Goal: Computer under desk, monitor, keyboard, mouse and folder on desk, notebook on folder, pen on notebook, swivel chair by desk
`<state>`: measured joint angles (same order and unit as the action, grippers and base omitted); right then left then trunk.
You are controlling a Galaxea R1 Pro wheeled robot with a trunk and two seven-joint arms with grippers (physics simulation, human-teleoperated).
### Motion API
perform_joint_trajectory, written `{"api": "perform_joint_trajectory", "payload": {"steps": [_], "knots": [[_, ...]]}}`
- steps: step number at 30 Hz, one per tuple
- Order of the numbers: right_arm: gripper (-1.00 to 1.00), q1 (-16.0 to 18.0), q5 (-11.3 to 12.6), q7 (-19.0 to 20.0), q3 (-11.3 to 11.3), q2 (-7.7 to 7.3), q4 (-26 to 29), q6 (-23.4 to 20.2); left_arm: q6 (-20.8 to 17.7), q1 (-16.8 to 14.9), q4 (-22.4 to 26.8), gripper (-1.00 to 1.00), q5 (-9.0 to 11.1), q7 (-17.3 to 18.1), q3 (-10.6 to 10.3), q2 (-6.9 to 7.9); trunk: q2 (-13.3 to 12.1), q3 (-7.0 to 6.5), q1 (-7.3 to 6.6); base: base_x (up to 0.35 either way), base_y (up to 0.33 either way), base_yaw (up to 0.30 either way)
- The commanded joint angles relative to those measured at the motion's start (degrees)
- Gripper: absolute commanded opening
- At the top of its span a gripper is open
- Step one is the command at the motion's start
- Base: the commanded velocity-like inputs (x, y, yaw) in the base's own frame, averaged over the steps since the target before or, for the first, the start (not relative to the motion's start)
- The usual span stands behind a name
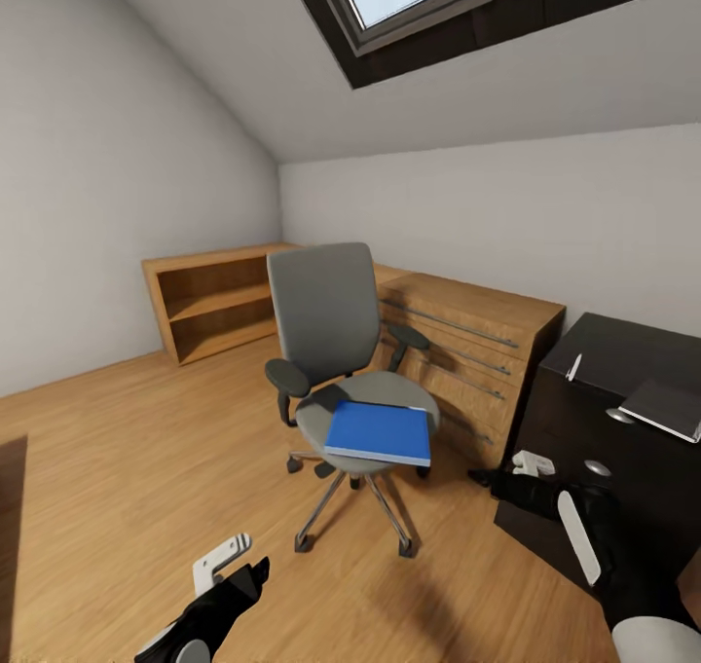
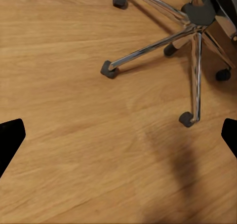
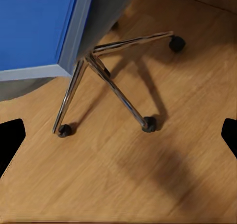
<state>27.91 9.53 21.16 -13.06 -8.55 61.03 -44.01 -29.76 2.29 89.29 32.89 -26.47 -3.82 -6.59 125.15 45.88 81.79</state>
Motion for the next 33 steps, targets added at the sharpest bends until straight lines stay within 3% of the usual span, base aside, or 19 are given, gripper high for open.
{"api": "perform_joint_trajectory", "payload": {"steps": [1,10,21,24,28,29,31,32,33], "knots": [[1.0,0.03,0.57,0.86,-0.46,0.01,-0.6,-0.09,-0.02,-0.01,0.13,1.0,0.6,-0.49,-0.08,0.0,0.44,0.23,0.22,0.0,0.0,0.0],[1.0,0.03,5.5,2.17,-3.07,-0.04,-4.02,2.91,-0.07,-0.01,1.89,1.0,0.63,-0.28,-0.28,0.0,4.05,1.85,2.2,0.0,0.0,0.0],[1.0,0.03,7.24,2.14,-3.64,0.97,-4.59,6.09,-0.36,-0.01,2.37,1.0,0.69,-0.24,-0.39,0.04,8.46,3.82,4.61,0.0,0.0,0.0],[1.0,0.03,10.31,2.27,-3.71,1.01,-4.6,6.34,-0.38,-0.01,2.38,1.0,0.69,-0.24,-0.45,0.07,9.66,4.36,5.27,0.0,0.0,0.0],[1.0,0.03,16.67,2.51,-3.84,0.74,-4.61,5.8,-0.38,-0.01,2.38,1.0,0.66,-0.25,-0.47,0.06,11.27,5.08,6.15,0.0,0.0,0.0],[1.0,0.03,19.81,2.56,-3.93,0.58,-4.58,4.95,-0.38,-0.01,2.38,1.0,0.67,-0.25,-0.48,0.04,11.67,5.26,6.37,0.0,0.0,0.0],[1.0,0.03,23.15,2.6,-4.16,0.31,-4.59,3.68,-0.39,-0.01,2.38,1.0,0.68,-0.25,-0.48,0.06,12.47,5.62,6.81,0.0,0.0,0.0],[1.0,0.03,31.31,2.65,-4.76,-0.67,-4.64,0.48,-0.39,-0.01,2.38,1.0,0.68,-0.25,-0.49,0.08,12.87,5.8,7.03,0.0,0.0,0.0],[1.0,0.03,32.69,2.6,-4.85,-0.81,-4.7,0.06,-0.39,-0.01,2.38,1.0,0.69,-0.25,-0.49,0.06,13.27,5.98,7.25,0.0,0.0,0.0]]}}
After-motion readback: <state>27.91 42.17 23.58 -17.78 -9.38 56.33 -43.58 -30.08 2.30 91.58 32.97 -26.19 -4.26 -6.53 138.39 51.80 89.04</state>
